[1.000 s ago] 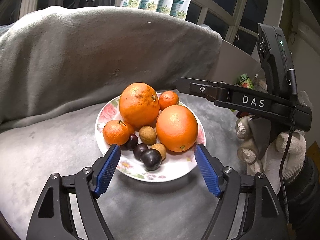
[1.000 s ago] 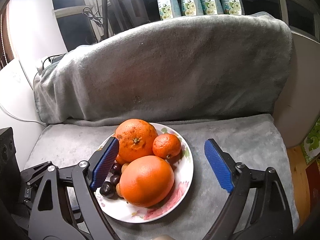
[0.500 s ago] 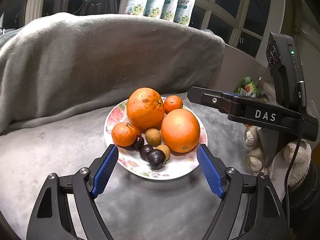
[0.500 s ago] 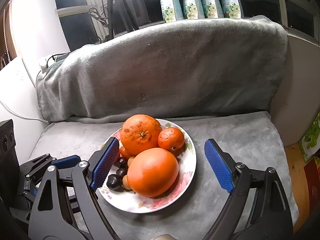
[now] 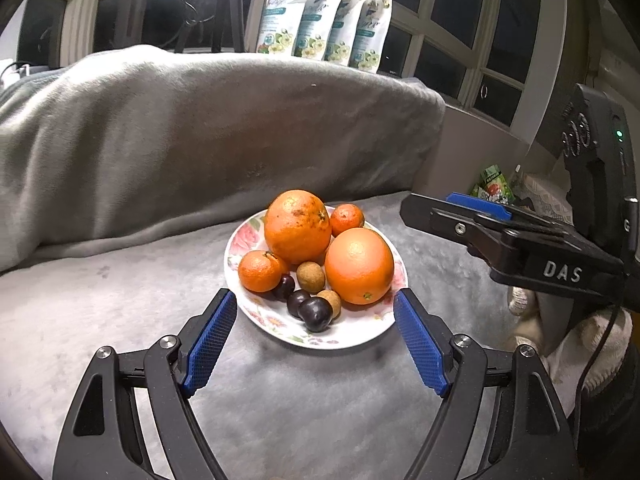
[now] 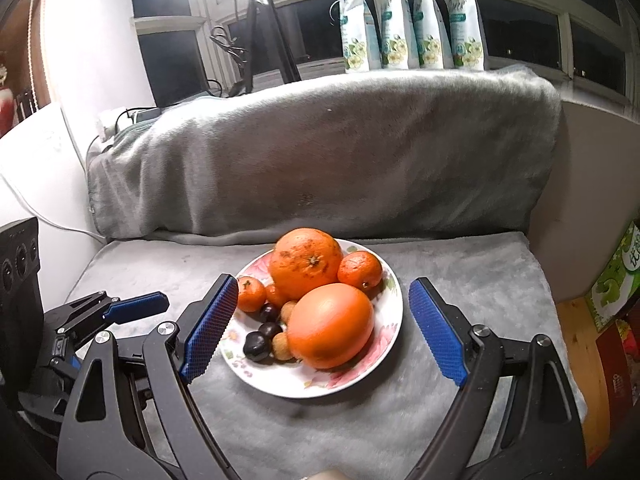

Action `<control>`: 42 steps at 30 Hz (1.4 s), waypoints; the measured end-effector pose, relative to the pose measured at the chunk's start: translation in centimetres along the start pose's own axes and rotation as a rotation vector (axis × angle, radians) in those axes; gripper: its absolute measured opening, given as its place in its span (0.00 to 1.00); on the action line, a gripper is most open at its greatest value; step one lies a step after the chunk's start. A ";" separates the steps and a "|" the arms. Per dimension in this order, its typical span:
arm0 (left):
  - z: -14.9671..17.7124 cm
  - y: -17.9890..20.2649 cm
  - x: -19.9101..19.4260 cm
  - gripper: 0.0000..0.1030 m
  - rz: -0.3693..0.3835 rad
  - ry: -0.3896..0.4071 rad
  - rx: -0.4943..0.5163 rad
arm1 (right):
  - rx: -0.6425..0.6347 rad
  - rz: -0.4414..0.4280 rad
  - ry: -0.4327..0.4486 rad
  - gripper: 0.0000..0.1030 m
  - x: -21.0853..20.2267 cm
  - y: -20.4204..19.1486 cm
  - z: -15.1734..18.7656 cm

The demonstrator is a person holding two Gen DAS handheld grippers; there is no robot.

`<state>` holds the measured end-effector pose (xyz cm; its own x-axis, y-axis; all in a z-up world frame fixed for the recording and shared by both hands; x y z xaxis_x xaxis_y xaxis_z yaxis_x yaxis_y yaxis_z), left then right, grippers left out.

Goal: Organize fruits

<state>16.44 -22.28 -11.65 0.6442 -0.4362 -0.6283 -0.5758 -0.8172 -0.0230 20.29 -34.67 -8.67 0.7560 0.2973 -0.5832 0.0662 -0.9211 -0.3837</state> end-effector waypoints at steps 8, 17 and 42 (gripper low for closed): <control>0.3 -0.6 -1.9 0.79 -0.034 0.023 -0.010 | -0.006 0.006 0.028 0.87 -2.3 -1.1 0.8; 1.4 -1.3 -3.8 0.79 -0.070 0.034 -0.029 | 0.002 0.018 0.061 0.87 -4.6 -1.6 2.2; 3.4 -2.4 -6.2 0.79 -0.143 0.019 -0.035 | 0.006 0.145 0.092 0.87 -6.2 -1.2 3.8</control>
<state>12.07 -16.36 -10.35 0.7281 -0.3212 -0.6055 -0.4596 -0.8842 -0.0837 13.01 -34.45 -7.29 0.8138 0.1366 -0.5648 -0.0515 -0.9512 -0.3042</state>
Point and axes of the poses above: each gripper's, at about its wrist camera, not at the fingertips, and x roughly the way its jaws point, y to its right, z to its underside, the point moved 10 cm from there along x, roughly the way its jaws point, and after that the axes turned 15 degrees about x, right-handed, at the moved point
